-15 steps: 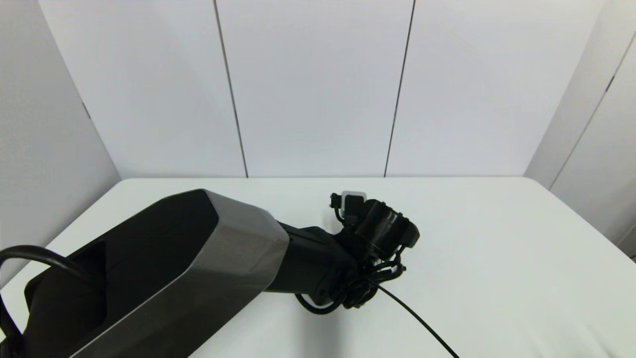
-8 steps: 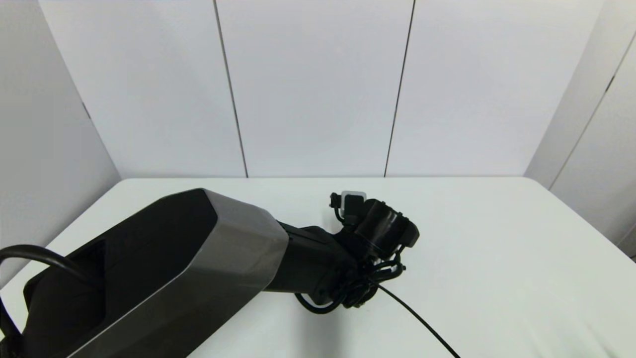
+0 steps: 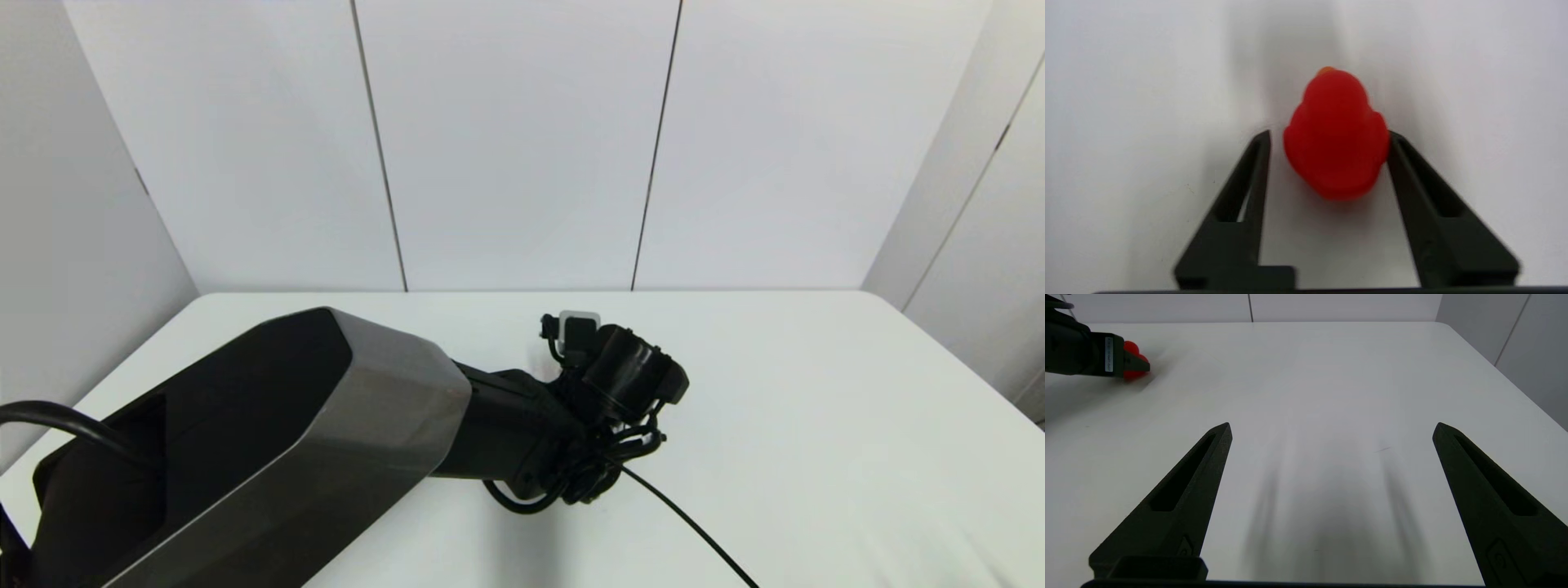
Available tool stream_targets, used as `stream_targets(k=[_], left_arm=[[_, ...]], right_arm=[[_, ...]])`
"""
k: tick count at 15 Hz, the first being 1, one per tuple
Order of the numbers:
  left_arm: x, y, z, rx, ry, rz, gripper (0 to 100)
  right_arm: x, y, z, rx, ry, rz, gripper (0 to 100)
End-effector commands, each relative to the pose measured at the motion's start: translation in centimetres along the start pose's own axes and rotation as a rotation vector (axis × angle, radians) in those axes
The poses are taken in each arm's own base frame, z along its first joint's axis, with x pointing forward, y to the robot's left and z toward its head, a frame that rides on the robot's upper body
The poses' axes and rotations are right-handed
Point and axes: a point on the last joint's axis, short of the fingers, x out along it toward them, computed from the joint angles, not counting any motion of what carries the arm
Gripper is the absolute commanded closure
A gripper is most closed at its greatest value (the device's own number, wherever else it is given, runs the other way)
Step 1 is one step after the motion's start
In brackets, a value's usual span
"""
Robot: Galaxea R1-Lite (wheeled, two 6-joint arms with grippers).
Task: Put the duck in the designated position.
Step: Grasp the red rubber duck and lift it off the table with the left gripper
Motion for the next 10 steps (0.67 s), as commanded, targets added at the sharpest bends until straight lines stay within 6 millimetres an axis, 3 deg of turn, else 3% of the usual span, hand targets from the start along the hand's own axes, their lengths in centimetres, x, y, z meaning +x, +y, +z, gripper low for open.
stream_targets(k=[1,5,8,10], left_arm=[[-0.2,0.0,0.3,-0.01,-0.009,-0.001,100],[-0.7,0.2,0.8,-0.015,-0.018,-0.006,100],[-2.5,1.0,3.0,-0.038,-0.06,-0.024,100],[-4.1,2.6,4.7,-0.039,-0.074,-0.017,100]], right_arm=[[0.0,0.0,0.0,0.0,0.002,0.001,0],[0.0,0.0,0.0,0.0,0.002,0.001,0],[0.0,0.0,0.0,0.0,0.002,0.001,0],[0.0,0.0,0.0,0.0,0.002,0.001,0]])
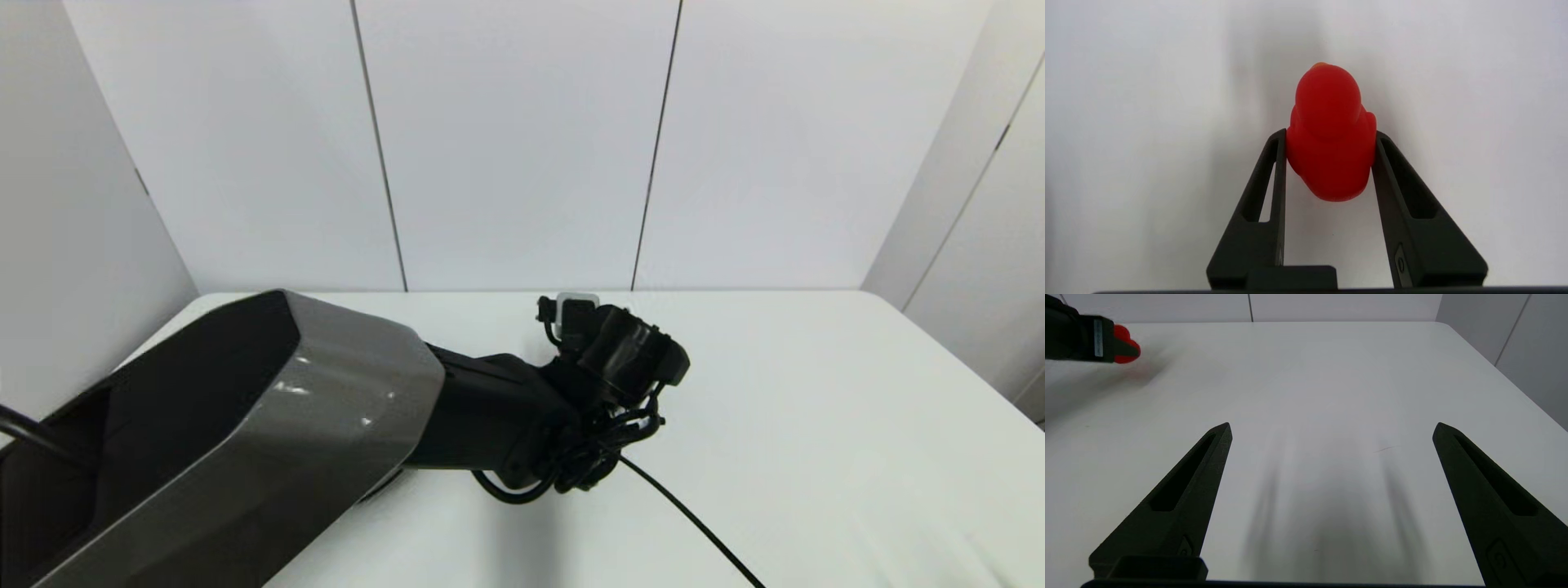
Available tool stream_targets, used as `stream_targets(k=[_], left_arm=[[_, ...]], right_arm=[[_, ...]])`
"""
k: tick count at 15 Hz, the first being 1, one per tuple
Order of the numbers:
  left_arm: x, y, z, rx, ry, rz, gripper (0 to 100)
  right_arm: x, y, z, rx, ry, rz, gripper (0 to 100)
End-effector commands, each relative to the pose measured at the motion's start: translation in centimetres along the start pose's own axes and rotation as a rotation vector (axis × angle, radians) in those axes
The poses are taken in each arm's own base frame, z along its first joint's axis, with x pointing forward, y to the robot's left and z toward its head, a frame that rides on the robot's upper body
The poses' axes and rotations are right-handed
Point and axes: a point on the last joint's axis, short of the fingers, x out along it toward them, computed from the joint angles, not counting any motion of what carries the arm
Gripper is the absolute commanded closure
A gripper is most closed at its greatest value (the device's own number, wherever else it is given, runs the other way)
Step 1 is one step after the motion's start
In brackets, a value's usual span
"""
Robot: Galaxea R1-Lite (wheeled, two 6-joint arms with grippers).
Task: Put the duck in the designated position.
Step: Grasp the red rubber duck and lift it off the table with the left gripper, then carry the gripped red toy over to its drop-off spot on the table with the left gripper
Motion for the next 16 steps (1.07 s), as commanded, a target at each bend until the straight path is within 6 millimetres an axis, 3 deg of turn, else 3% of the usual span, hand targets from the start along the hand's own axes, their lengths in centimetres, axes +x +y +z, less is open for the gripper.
stream_targets(k=[1,6,8,12,16], left_arm=[[-3.6,3.1,3.7,-0.013,-0.035,0.013,100],[-7.9,11.0,6.2,0.045,-0.045,0.108,100],[-8.6,12.9,6.2,0.038,-0.039,0.139,100],[-10.3,19.5,5.8,0.036,-0.018,0.271,100],[-11.6,24.8,5.6,0.038,0.013,0.334,100]], right_arm=[[0.0,0.0,0.0,0.0,0.001,0.001,0],[0.0,0.0,0.0,0.0,0.001,0.001,0],[0.0,0.0,0.0,0.0,-0.001,0.001,0],[0.0,0.0,0.0,0.0,0.001,0.001,0],[0.0,0.0,0.0,0.0,0.001,0.001,0]])
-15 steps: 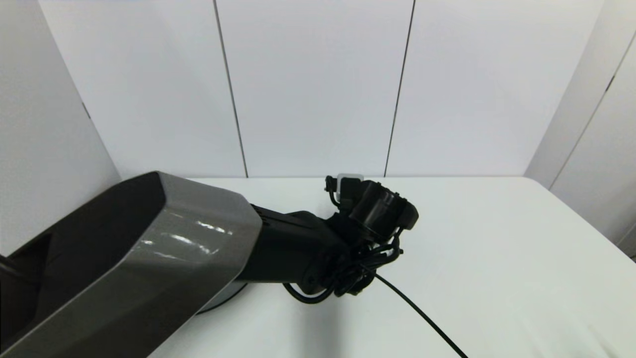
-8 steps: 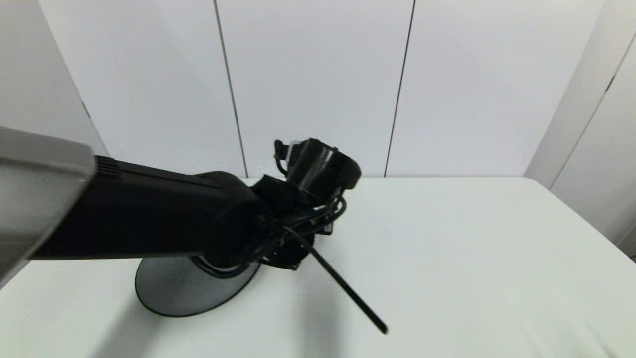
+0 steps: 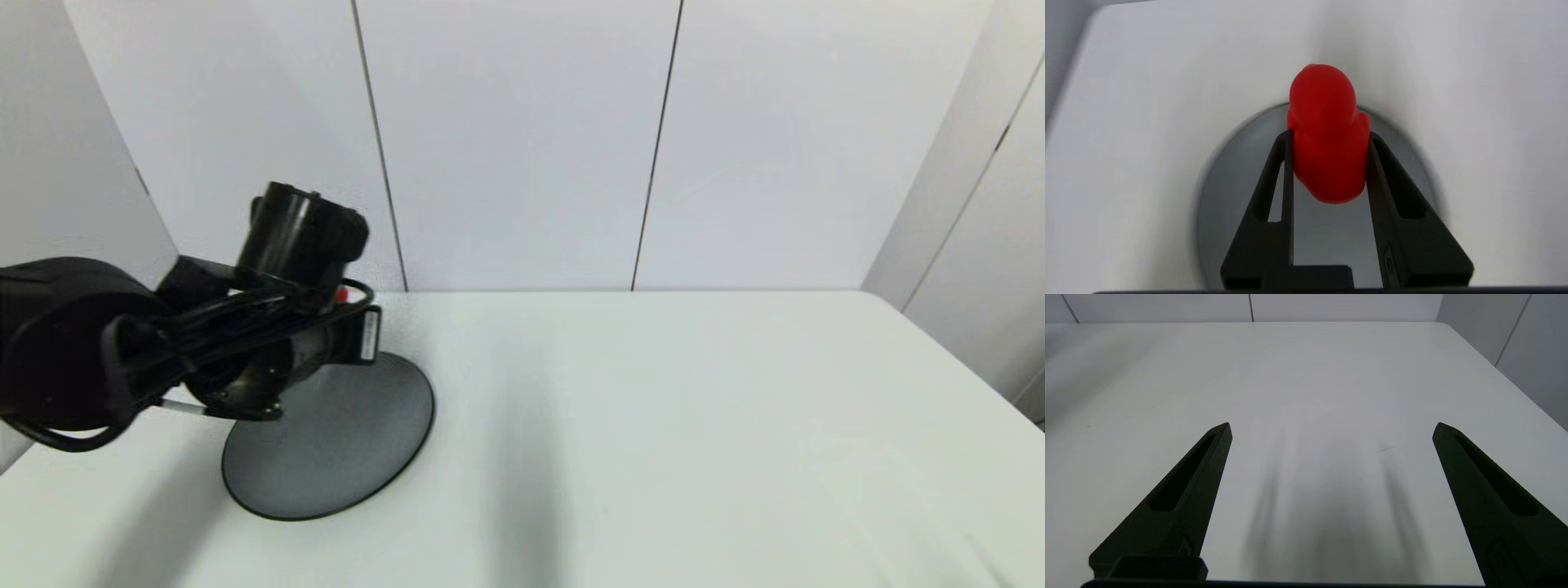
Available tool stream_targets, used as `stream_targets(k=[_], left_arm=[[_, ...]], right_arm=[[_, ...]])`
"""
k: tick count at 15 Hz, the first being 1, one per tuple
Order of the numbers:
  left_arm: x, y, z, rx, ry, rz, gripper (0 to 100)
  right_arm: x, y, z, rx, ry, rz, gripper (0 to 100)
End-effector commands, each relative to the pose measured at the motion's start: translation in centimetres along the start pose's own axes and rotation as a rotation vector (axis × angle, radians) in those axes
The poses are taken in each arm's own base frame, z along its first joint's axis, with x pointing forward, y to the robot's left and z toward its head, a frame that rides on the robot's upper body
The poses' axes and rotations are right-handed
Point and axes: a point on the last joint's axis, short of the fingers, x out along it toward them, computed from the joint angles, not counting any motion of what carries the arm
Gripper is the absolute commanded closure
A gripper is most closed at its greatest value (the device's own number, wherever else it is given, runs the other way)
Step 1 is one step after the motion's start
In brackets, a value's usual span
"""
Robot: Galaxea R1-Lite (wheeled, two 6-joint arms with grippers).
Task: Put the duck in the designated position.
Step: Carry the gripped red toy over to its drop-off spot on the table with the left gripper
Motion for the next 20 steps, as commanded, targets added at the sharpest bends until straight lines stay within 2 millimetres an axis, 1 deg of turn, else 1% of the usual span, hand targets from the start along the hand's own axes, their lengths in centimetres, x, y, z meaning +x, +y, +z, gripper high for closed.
stream_targets(k=[1,4,7,13,16,20], left_arm=[[-0.6,6.6,-0.6,-0.02,0.021,0.055,100],[-0.3,10.0,-1.3,-0.02,0.056,0.042,100],[0.2,13.2,-2.7,-0.019,0.108,0.049,100],[1.5,14.7,-5.6,-0.054,0.179,0.11,100],[2.7,14.9,-6.5,-0.059,0.216,0.124,100],[5.1,14.6,-7.5,-0.056,0.278,0.125,100]], right_arm=[[0.0,0.0,0.0,0.0,0.001,0.001,0],[0.0,0.0,0.0,0.0,0.001,0.001,0],[0.0,0.0,0.0,0.0,0.001,0.001,0],[0.0,0.0,0.0,0.0,0.0,0.001,0],[0.0,0.0,0.0,0.0,0.0,0.001,0],[0.0,0.0,0.0,0.0,0.001,0.001,0]])
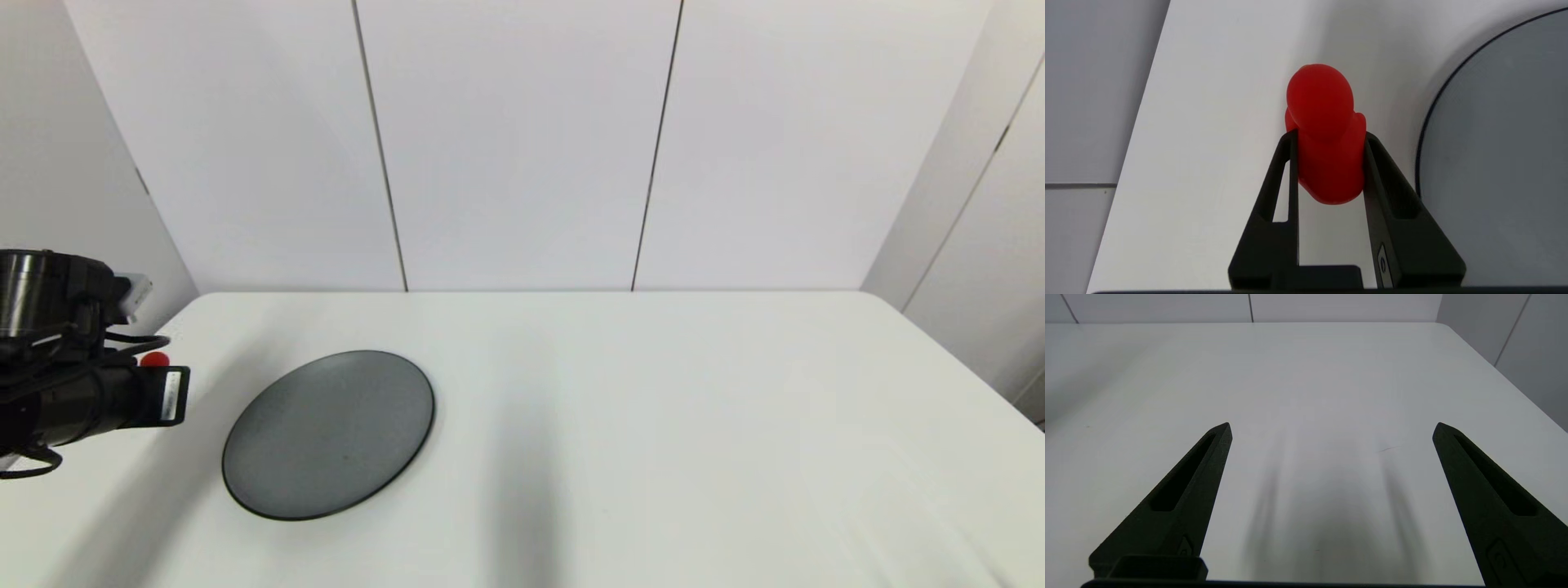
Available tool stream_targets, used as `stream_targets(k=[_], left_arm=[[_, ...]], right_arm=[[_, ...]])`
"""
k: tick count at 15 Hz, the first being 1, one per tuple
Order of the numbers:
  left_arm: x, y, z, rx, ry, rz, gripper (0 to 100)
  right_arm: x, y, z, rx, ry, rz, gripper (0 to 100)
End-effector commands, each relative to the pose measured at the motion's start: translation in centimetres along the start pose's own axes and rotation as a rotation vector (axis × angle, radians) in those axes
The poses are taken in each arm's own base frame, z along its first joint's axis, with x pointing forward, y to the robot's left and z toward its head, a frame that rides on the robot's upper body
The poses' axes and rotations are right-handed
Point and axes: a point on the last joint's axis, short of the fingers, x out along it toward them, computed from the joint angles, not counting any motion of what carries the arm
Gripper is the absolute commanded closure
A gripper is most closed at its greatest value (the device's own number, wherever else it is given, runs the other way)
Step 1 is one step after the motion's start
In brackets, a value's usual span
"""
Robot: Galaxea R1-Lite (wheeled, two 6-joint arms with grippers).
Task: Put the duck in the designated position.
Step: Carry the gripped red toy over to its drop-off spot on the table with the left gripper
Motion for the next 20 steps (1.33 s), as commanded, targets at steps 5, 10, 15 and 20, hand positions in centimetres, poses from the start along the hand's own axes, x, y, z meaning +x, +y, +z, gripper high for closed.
stream_targets(k=[5,10,15,20], left_arm=[[3.8,-1.0,-0.7,-0.055,0.09,0.005,100],[4.6,-1.1,-0.7,-0.101,0.084,0.01,100],[5.0,-0.7,-0.6,-0.118,0.075,-0.052,100],[4.5,0.0,-0.7,-0.132,0.086,-0.165,100]], right_arm=[[0.0,0.0,0.0,0.0,0.001,0.001,0],[0.0,0.0,0.0,0.0,0.001,0.001,0],[0.0,0.0,0.0,0.0,0.001,0.001,0],[0.0,0.0,0.0,0.0,0.001,0.001,0]])
